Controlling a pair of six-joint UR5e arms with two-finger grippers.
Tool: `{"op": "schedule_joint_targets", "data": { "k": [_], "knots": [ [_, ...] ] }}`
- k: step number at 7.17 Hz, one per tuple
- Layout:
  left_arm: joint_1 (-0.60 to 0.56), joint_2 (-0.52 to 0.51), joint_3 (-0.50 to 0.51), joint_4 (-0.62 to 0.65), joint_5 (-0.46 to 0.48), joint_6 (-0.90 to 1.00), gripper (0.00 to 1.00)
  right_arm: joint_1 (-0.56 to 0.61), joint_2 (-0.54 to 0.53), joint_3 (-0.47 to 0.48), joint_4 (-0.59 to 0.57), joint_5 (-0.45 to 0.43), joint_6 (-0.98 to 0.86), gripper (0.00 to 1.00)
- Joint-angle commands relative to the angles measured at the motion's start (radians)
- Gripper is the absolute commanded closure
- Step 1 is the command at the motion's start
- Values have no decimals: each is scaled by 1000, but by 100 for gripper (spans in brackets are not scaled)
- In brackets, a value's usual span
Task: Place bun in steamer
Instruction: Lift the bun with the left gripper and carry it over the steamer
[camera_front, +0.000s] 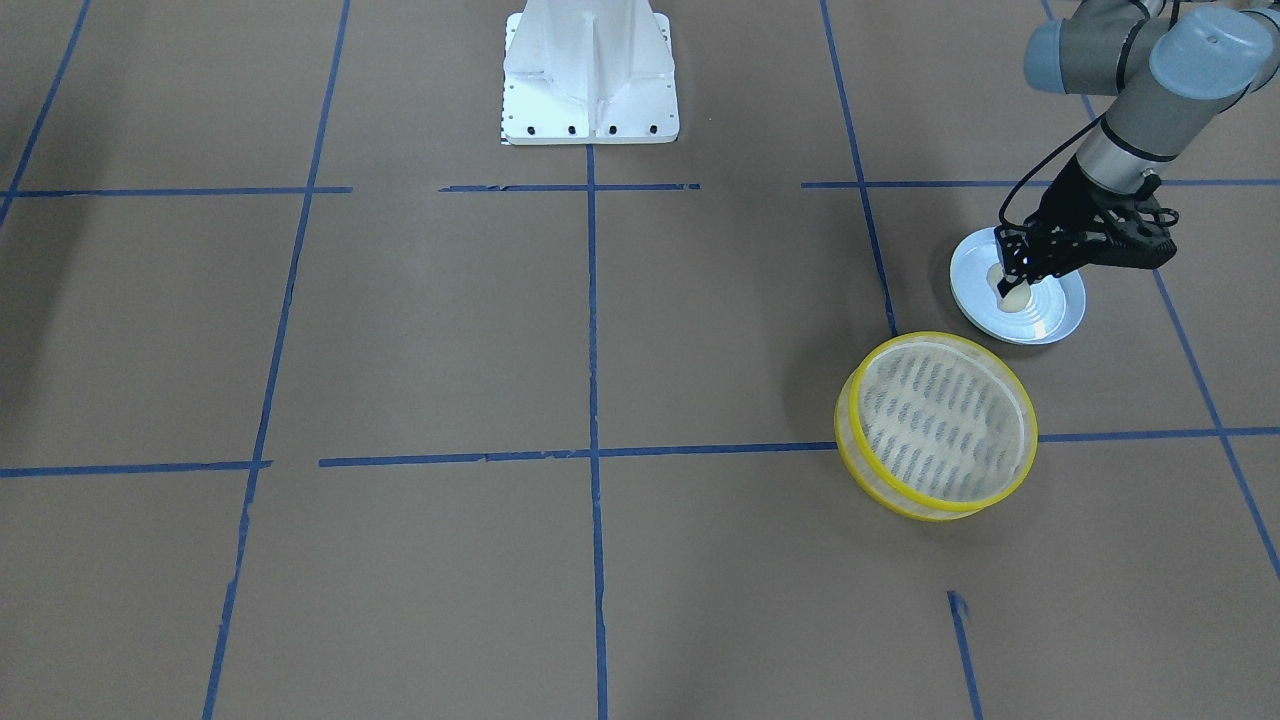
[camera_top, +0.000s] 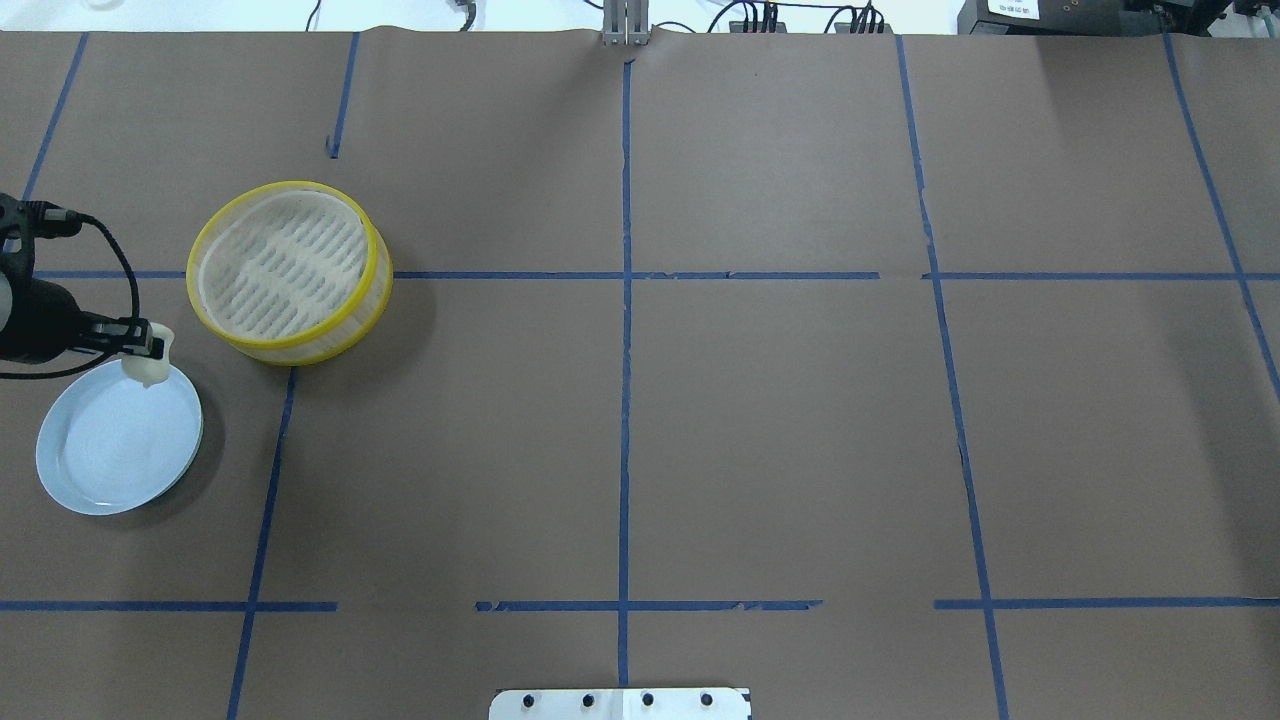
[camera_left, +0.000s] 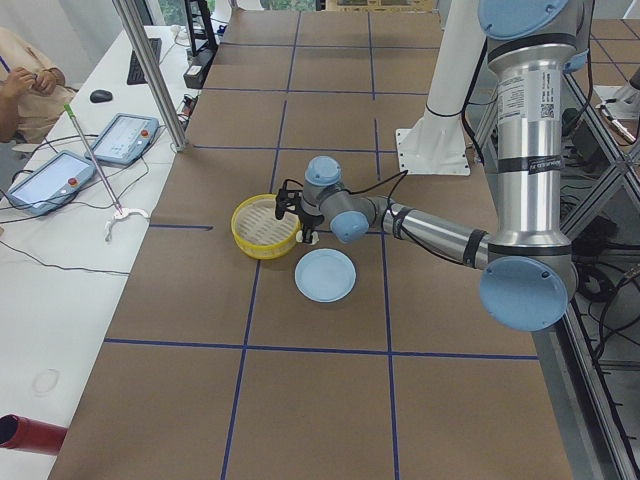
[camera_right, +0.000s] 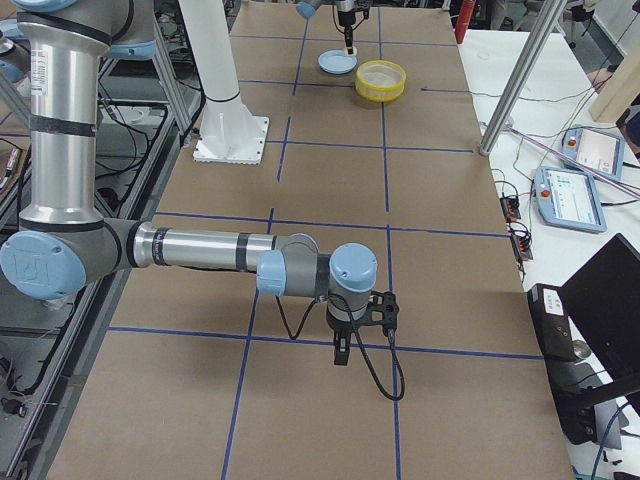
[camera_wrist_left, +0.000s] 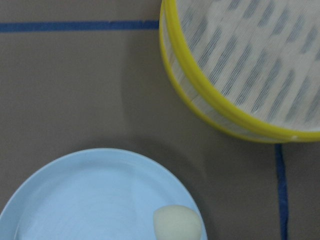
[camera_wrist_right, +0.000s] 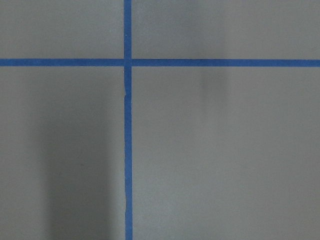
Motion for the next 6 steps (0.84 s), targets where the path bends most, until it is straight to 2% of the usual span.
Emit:
{"op": "schedule_joint_targets", "data": {
  "k": [1, 2, 3, 6],
  "knots": [
    [-17, -266, 105, 146, 7, -15, 100, 0, 0, 0, 0, 0, 0, 0],
    [-16, -404, 209, 238, 11, -15, 96, 0, 0, 0, 0, 0, 0, 0],
    [-14, -448, 276, 246, 12, -3, 96, 0, 0, 0, 0, 0, 0, 0],
    [-16, -451, 373, 237, 45, 44, 96, 0, 1, 0, 0, 0, 0, 0]
  ]
}}
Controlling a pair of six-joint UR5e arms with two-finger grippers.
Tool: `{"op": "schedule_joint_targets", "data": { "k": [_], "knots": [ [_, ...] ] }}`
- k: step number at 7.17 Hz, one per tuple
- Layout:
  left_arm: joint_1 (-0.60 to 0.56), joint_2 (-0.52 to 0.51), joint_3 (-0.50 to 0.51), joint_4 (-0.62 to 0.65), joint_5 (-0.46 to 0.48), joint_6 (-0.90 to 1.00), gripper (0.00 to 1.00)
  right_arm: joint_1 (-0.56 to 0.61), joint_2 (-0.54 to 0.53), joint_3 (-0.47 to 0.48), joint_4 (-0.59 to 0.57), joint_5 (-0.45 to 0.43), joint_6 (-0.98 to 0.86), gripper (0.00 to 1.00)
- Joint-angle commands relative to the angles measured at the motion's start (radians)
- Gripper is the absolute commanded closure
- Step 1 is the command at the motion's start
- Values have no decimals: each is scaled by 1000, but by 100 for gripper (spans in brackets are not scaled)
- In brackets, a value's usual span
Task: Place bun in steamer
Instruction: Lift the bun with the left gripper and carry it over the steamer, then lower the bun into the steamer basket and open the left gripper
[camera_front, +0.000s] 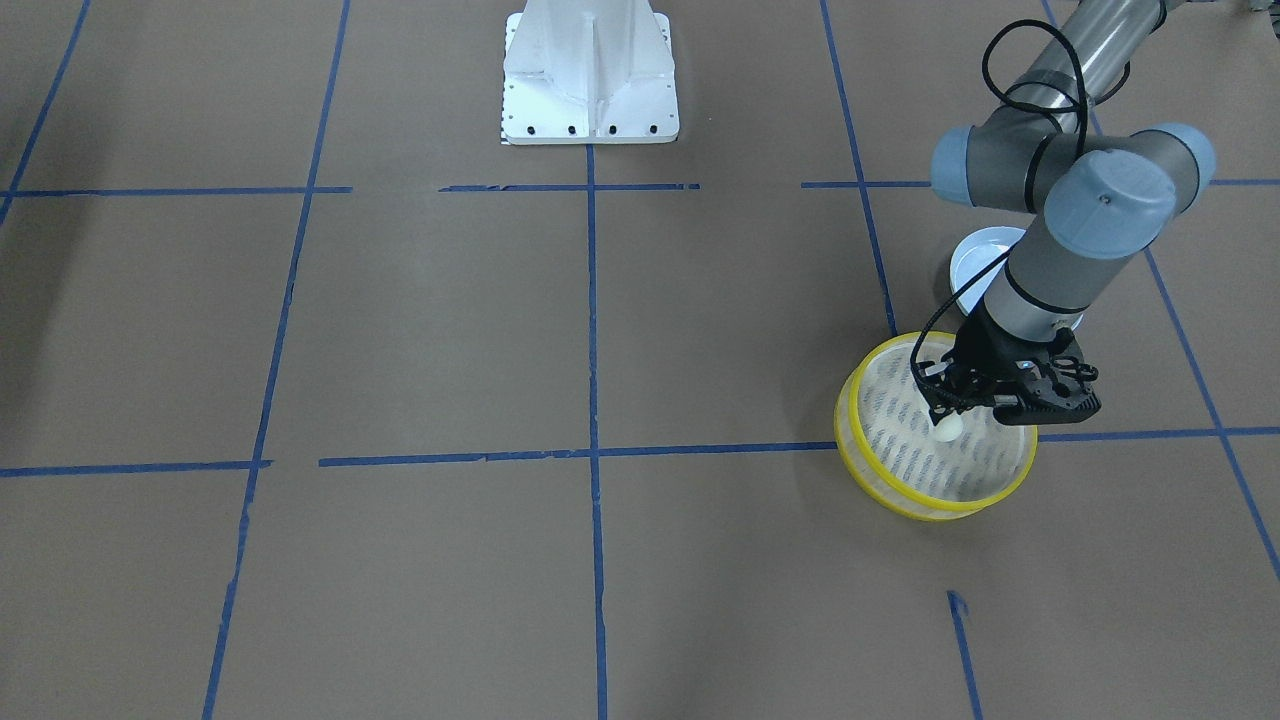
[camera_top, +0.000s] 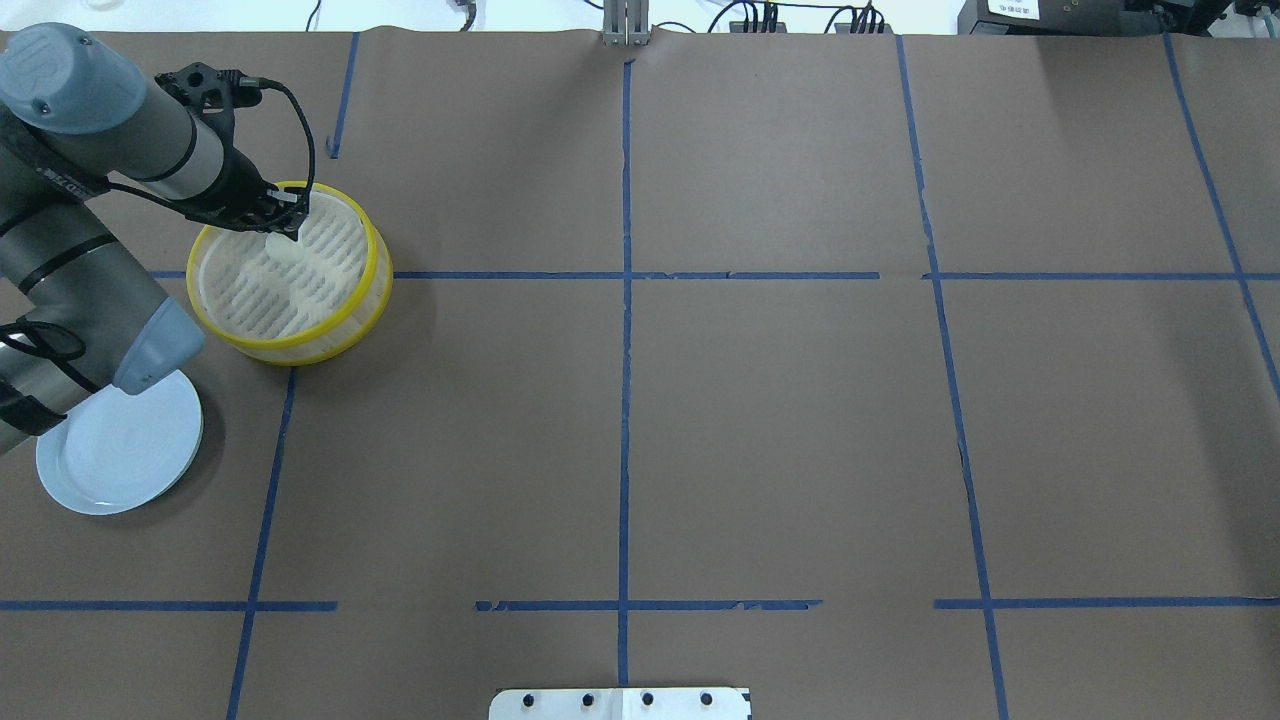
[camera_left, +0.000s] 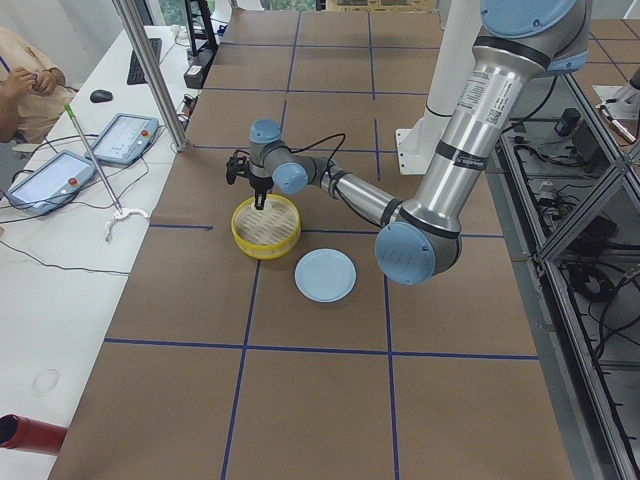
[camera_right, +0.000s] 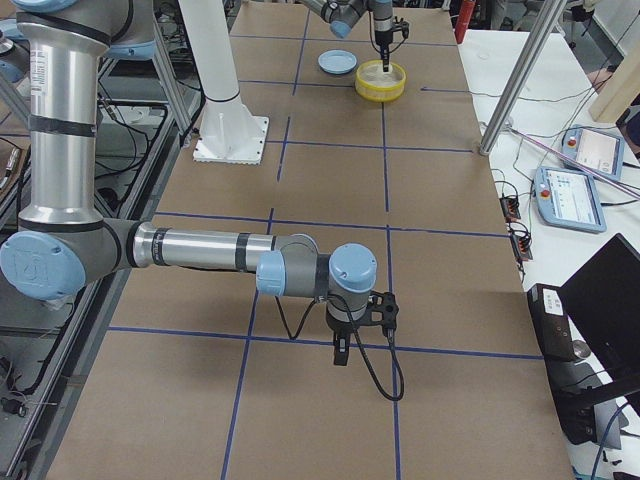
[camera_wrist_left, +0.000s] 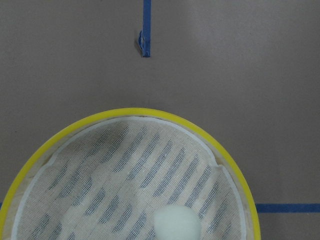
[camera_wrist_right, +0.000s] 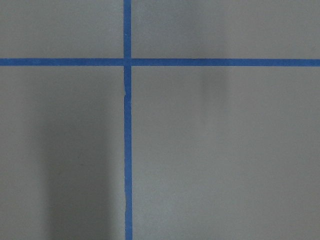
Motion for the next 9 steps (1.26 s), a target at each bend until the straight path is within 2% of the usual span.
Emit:
{"op": "schedule_joint_targets", "data": {
  "k": [1, 2, 3, 4, 9],
  "knots": [
    [-1, -5, 51, -2, 7, 41, 94, 0, 0, 0, 0, 0, 0, 0],
    [1, -7, 53, -4, 4, 41, 92, 0, 0, 0, 0, 0, 0, 0],
    [5, -7, 56, -2, 4, 40, 76, 0, 0, 0, 0, 0, 0, 0],
    [8, -7, 58, -2, 4, 32, 68, 0, 0, 0, 0, 0, 0, 0],
    [27, -5, 61, -2, 4, 27, 53, 0, 0, 0, 0, 0, 0, 0]
  ]
}}
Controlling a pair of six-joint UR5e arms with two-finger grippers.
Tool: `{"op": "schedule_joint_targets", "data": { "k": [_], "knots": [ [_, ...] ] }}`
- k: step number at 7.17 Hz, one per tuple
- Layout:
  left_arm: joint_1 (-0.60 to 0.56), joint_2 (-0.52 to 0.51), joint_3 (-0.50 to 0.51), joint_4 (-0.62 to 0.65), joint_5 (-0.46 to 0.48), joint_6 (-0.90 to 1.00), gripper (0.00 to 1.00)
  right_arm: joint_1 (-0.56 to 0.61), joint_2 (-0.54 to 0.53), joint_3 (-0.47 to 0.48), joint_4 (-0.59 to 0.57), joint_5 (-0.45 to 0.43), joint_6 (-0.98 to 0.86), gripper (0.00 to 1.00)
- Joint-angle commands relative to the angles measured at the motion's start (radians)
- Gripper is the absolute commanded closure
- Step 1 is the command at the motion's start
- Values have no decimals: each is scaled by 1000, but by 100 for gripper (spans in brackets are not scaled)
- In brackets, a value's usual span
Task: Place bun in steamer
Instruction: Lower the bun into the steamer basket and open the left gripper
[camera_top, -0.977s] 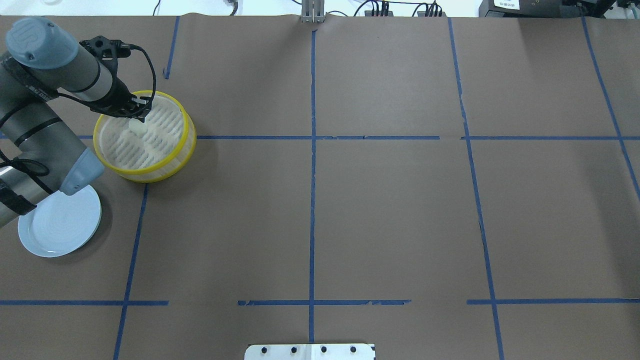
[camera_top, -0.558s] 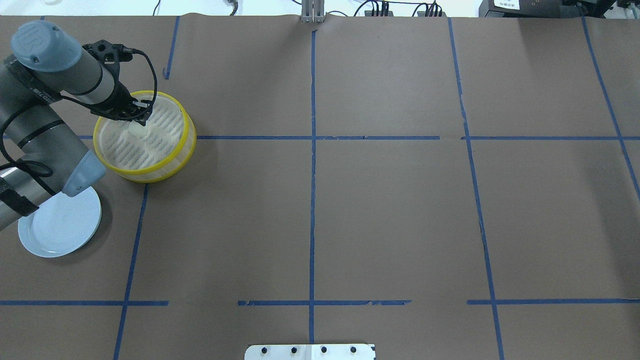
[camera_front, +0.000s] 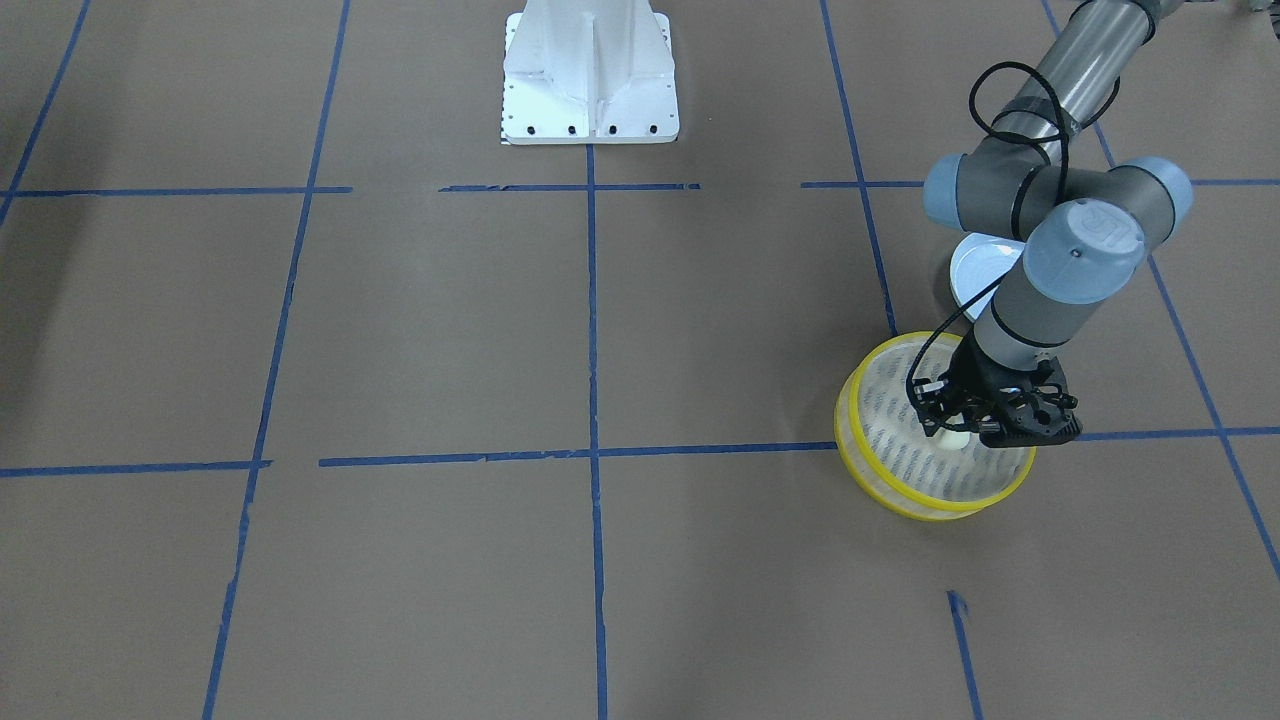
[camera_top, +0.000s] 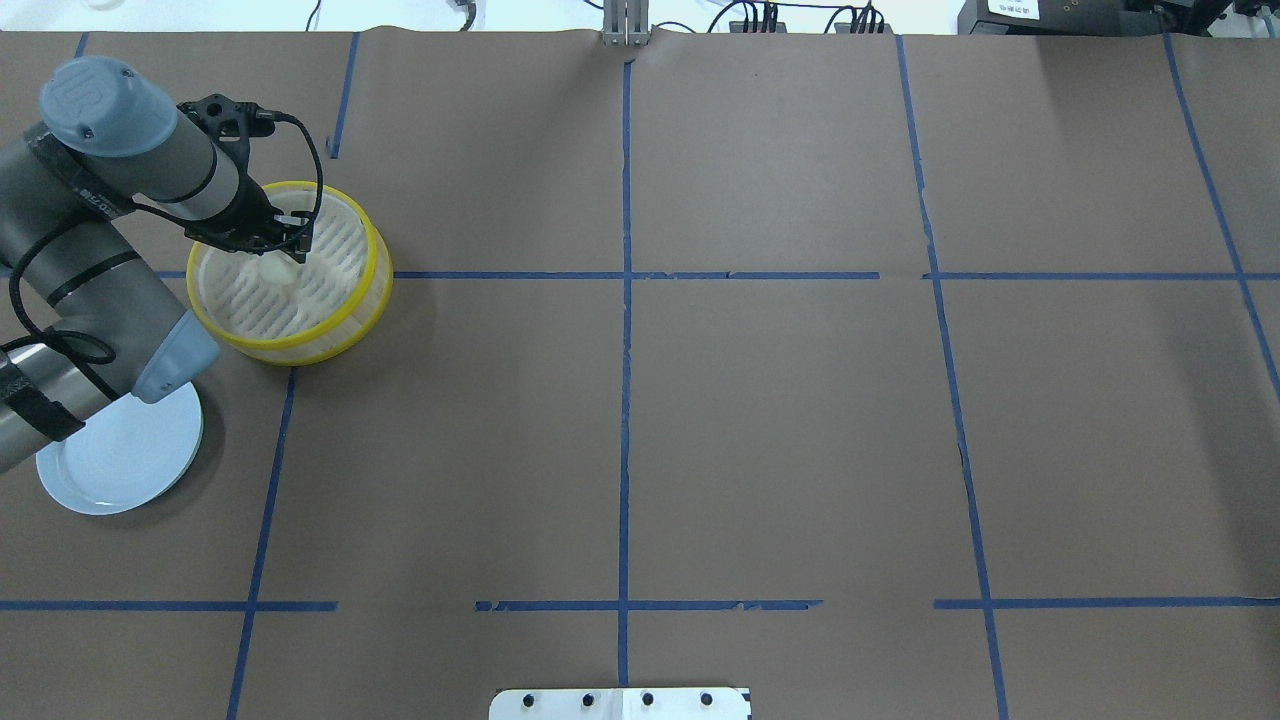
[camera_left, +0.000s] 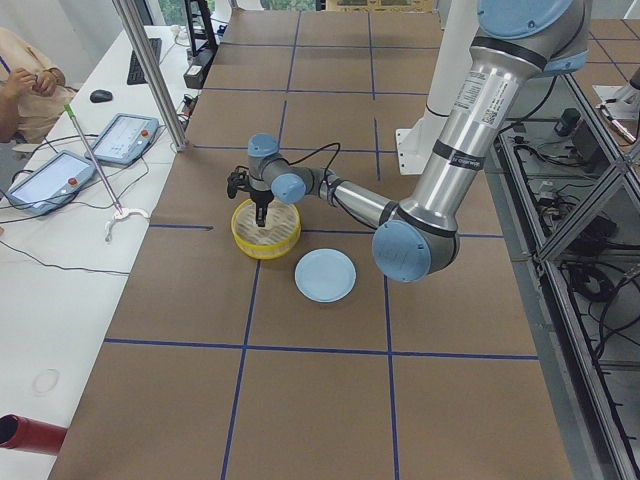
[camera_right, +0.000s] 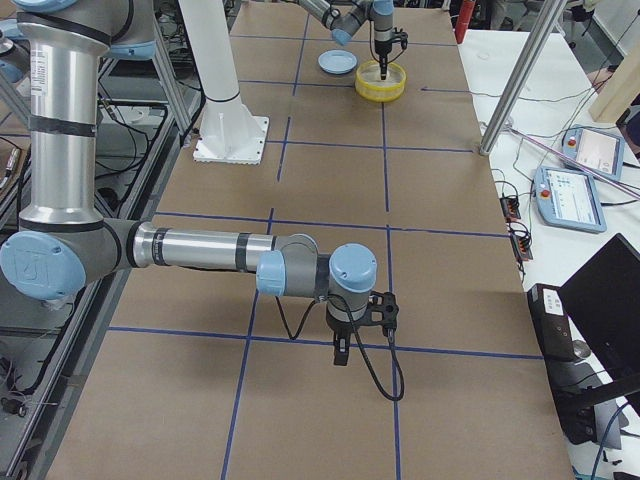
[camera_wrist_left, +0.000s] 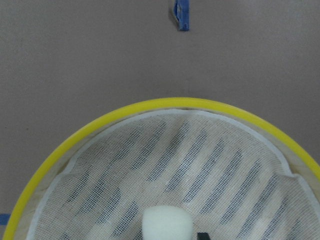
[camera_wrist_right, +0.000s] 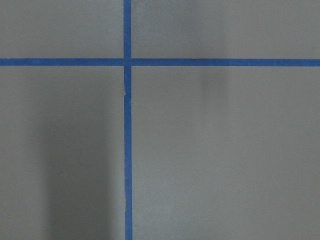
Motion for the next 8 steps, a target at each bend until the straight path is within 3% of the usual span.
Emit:
{"op": "schedule_joint_targets", "data": {
  "k": [1, 4, 6, 8],
  "knots": [
    [4, 0, -1, 0, 0, -1, 50, 0, 0, 0, 0, 0, 0, 0],
    [4, 0, -1, 0, 0, -1, 46, 0, 0, 0, 0, 0, 0, 0],
    [4, 0, -2, 0, 0, 1, 28, 0, 0, 0, 0, 0, 0, 0],
    [6, 0, -4, -2, 0, 1, 23, 0, 0, 0, 0, 0, 0, 0]
  ]
}}
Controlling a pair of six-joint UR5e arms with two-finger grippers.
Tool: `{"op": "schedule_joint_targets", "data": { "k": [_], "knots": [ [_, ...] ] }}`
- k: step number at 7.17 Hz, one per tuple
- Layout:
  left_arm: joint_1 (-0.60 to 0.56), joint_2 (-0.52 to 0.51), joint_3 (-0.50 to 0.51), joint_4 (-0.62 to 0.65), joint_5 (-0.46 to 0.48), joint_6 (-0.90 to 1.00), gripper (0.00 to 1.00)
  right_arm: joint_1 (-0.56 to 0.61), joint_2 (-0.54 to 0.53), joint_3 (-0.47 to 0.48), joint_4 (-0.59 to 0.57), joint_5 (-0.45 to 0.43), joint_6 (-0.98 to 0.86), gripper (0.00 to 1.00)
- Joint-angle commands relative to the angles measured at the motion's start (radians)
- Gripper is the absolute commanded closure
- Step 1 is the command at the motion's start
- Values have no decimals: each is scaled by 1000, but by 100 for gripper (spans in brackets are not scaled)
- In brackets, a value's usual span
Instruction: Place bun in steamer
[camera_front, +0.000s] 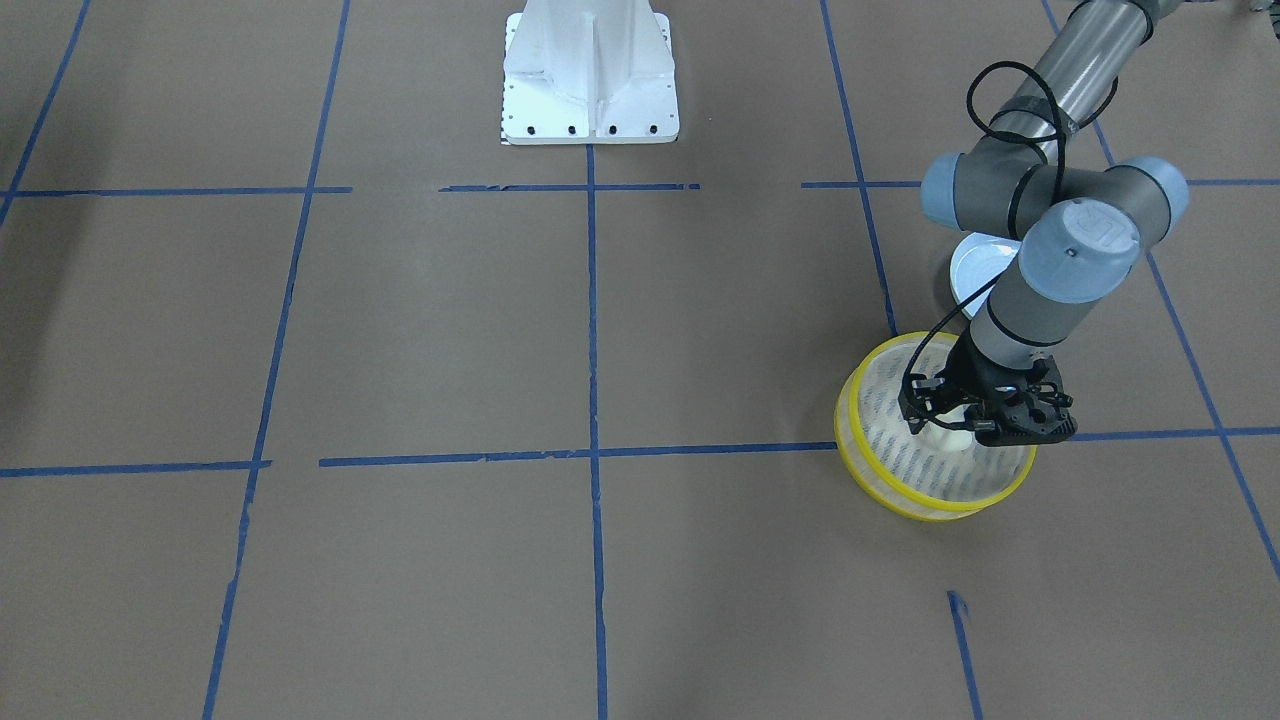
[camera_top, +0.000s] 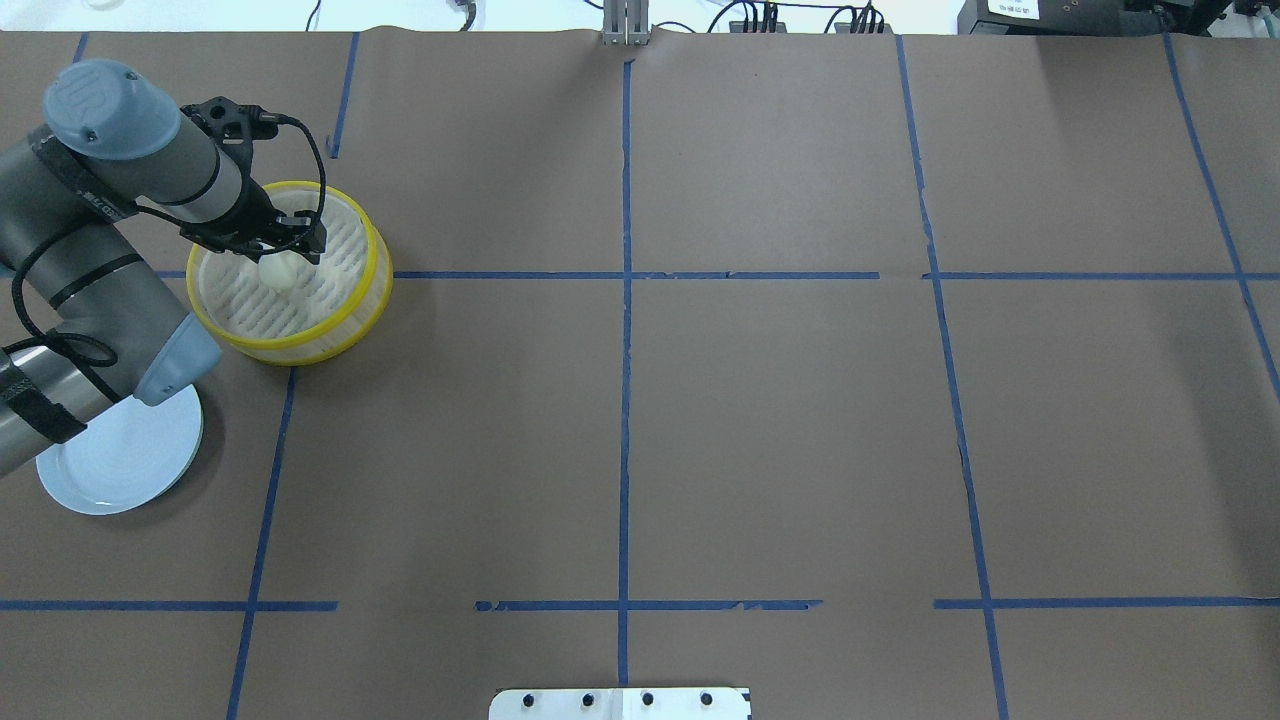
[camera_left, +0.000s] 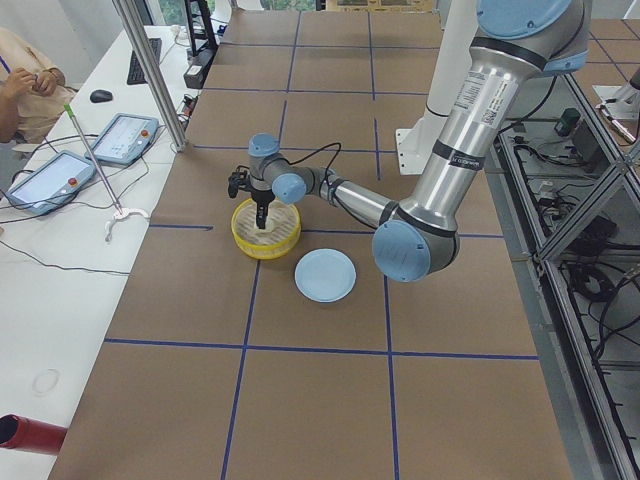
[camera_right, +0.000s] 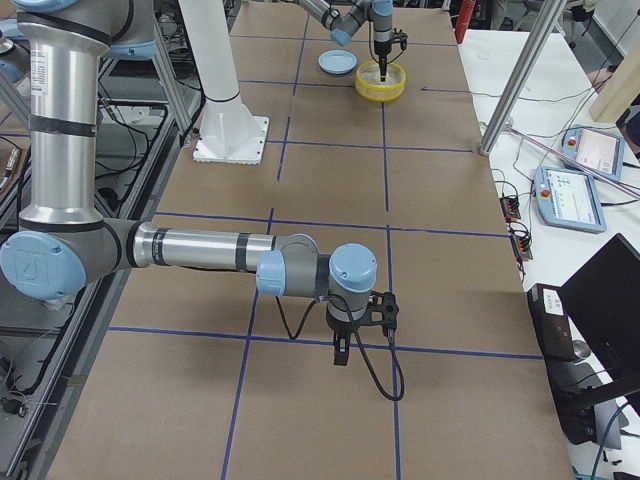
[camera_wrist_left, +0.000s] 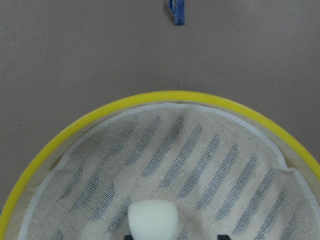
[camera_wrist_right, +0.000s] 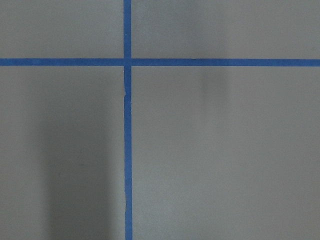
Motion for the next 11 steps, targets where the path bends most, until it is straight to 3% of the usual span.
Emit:
{"op": "schedule_joint_targets", "data": {
  "k": [1, 2, 5, 7, 10, 11],
  "knots": [
    [1, 2, -4, -1, 0, 2, 23, 0, 0, 0, 0, 0, 0, 0],
    [-2, 12, -44, 6, -5, 2, 15, 0, 0, 0, 0, 0, 0, 0],
    [-126, 40, -132, 35, -47, 21, 12, 0, 0, 0, 0, 0, 0, 0],
    [-254, 148, -162, 39, -133, 295, 9, 0, 0, 0, 0, 0, 0, 0],
    [-457, 377, -162, 33, -170, 723, 6, 0, 0, 0, 0, 0, 0, 0],
    [-546, 432, -153, 41, -248, 862, 5, 0, 0, 0, 0, 0, 0, 0]
  ]
}}
